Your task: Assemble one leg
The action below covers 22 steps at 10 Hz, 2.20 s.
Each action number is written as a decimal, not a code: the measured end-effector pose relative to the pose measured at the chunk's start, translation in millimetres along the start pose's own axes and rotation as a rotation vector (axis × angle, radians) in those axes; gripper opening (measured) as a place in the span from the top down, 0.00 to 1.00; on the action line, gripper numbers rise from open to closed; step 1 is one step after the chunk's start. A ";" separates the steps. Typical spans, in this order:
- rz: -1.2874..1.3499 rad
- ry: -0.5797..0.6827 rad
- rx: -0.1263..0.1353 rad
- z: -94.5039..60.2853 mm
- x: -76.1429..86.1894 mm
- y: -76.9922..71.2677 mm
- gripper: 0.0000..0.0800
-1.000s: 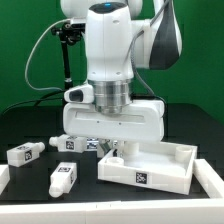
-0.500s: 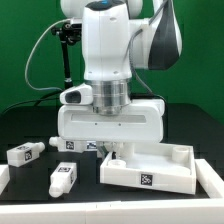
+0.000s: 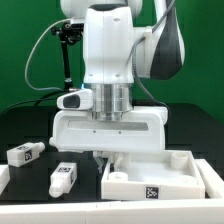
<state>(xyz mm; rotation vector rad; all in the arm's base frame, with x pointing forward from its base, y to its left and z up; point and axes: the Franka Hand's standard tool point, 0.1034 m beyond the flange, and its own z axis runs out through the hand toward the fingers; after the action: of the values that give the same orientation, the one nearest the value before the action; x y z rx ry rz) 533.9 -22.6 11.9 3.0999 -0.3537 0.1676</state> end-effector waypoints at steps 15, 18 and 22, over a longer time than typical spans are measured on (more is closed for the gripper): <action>-0.118 0.014 -0.034 3.4 47.9 -13.0 0.93; -0.121 -0.006 -0.034 3.9 48.4 -13.6 0.93; -0.118 -0.010 -0.024 -9.8 43.6 -13.9 0.59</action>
Offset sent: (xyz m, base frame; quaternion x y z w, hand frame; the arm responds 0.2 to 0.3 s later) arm 0.0376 0.0219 -0.0061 0.0088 0.0178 0.0042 0.9998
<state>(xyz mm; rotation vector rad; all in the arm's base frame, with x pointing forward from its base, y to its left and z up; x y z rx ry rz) 578.2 -18.5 26.2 3.0874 -0.1701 0.1452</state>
